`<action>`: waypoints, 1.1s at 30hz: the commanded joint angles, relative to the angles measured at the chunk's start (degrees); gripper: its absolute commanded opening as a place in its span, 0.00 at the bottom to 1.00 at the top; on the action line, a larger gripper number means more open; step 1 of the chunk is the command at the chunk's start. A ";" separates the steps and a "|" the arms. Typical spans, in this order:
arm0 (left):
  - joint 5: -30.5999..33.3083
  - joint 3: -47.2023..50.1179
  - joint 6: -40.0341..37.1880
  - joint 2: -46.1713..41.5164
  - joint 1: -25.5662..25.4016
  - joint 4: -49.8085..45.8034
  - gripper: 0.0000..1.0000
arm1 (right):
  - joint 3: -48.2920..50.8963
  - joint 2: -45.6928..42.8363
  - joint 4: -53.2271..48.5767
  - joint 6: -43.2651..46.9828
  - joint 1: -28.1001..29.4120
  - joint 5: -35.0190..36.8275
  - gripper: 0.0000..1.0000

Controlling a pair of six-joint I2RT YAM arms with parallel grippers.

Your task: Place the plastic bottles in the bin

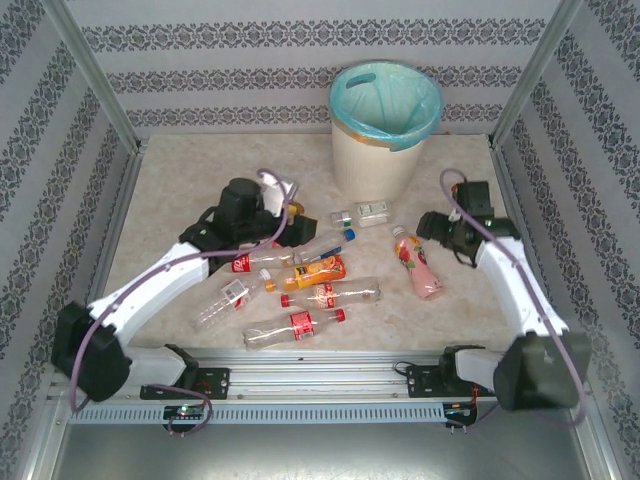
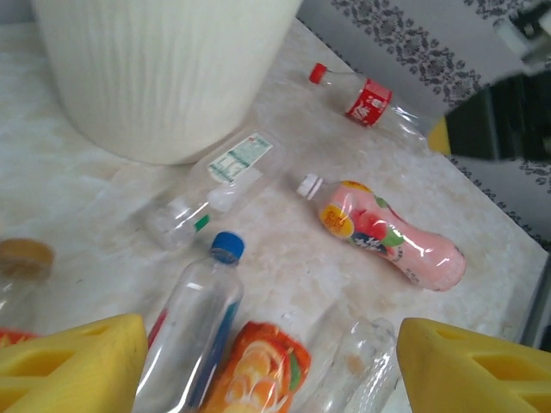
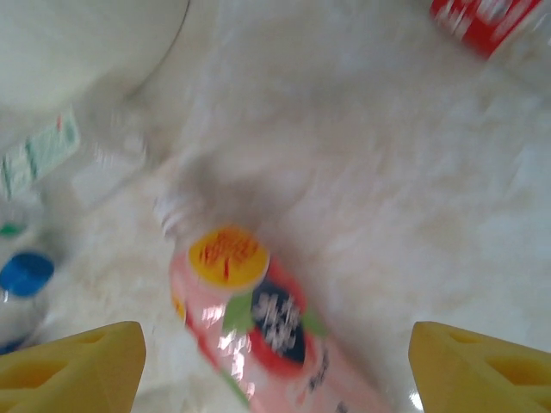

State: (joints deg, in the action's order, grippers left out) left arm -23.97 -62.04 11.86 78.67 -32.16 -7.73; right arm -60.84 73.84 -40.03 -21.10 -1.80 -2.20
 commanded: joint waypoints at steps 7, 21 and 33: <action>-7.10 -14.09 2.68 11.82 -7.72 -0.79 0.78 | -15.98 17.40 -0.33 14.82 -8.67 7.59 0.89; -9.77 -11.33 3.85 12.74 -11.87 -1.46 0.79 | -29.87 39.43 -2.53 25.85 -13.99 5.90 0.96; -10.26 -9.18 7.94 14.37 -11.97 3.34 0.80 | -38.48 48.83 -5.61 27.22 -14.92 6.51 0.92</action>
State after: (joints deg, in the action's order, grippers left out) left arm -33.04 -71.46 18.09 92.23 -43.55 -7.42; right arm -97.08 120.51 -42.70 4.58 -16.03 4.64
